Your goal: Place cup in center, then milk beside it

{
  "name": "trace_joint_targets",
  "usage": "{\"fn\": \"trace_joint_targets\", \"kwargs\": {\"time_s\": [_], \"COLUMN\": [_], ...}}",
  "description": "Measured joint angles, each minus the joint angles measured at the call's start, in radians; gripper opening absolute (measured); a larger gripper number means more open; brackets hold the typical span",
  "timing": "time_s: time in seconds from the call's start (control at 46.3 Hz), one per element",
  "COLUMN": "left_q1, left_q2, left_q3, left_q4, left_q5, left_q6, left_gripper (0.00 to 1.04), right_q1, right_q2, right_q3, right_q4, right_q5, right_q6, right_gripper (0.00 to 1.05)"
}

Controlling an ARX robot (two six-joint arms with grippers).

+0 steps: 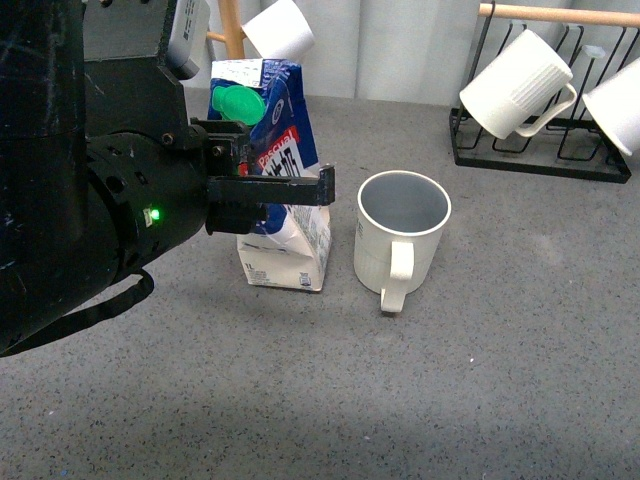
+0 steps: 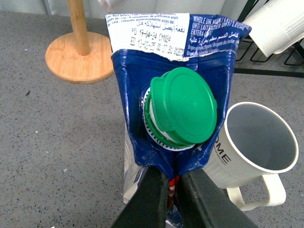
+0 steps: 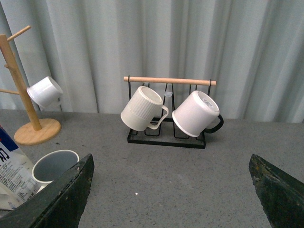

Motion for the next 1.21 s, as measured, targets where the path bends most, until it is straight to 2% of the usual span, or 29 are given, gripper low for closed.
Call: {"fn": "trace_joint_targets", "kwargs": {"time_s": [0.476, 0.756, 0.821, 0.865, 0.929, 1.059, 1.21], "left_q1": [-0.024, -0.016, -0.008, 0.016, 0.067, 0.124, 0.189], "left_q2": [-0.092, -0.214, -0.212, -0.237, -0.306, -0.365, -0.451], "left_q3": [0.024, 0.024, -0.037, -0.091, -0.170, -0.263, -0.357], "left_q4": [-0.060, -0.079, 0.104, 0.175, 0.201, 0.254, 0.233], "left_q5": [-0.019, -0.034, -0.199, -0.216, -0.193, -0.139, -0.080], "left_q6": [-0.023, 0.010, 0.101, 0.141, 0.170, 0.189, 0.198], "left_gripper": [0.99, 0.98, 0.84, 0.76, 0.63, 0.46, 0.24], "right_q1": [0.000, 0.000, 0.000, 0.000, 0.000, 0.000, 0.000], "right_q2": [0.000, 0.000, 0.000, 0.000, 0.000, 0.000, 0.000], "right_q3": [0.000, 0.000, 0.000, 0.000, 0.000, 0.000, 0.000], "right_q4": [0.000, 0.000, 0.000, 0.000, 0.000, 0.000, 0.000], "right_q5": [0.000, 0.000, -0.001, 0.000, 0.002, 0.002, 0.000], "right_q6": [0.000, 0.000, 0.000, 0.000, 0.000, 0.000, 0.000], "right_gripper": [0.95, 0.95, 0.95, 0.95, 0.95, 0.95, 0.95]}}
